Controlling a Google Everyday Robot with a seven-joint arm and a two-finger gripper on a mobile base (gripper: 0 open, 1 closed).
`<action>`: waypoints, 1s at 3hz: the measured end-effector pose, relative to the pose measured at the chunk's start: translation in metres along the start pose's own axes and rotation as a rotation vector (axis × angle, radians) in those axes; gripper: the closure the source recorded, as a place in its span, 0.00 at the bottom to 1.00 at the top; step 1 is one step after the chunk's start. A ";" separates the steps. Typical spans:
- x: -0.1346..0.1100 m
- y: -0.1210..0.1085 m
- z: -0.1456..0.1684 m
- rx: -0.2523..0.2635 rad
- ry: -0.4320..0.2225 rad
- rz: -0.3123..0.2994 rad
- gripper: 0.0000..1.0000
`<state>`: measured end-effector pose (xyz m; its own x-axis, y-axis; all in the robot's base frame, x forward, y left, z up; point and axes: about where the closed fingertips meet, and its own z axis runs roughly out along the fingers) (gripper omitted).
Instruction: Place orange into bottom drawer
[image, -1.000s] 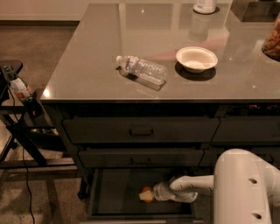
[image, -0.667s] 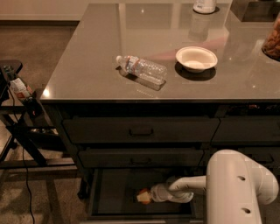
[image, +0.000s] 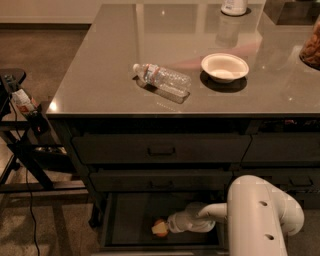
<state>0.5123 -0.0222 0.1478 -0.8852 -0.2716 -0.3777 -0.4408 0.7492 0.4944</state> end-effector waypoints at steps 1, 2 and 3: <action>0.004 0.004 0.011 -0.028 0.011 0.005 1.00; 0.008 0.006 0.015 -0.045 0.013 0.015 1.00; 0.008 0.006 0.015 -0.045 0.013 0.015 0.81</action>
Offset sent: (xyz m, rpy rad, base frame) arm -0.0092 0.0115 -0.0151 0.0543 0.0423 0.0064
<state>0.5048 -0.0106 0.1360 -0.8936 -0.2685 -0.3598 -0.4333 0.7253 0.5349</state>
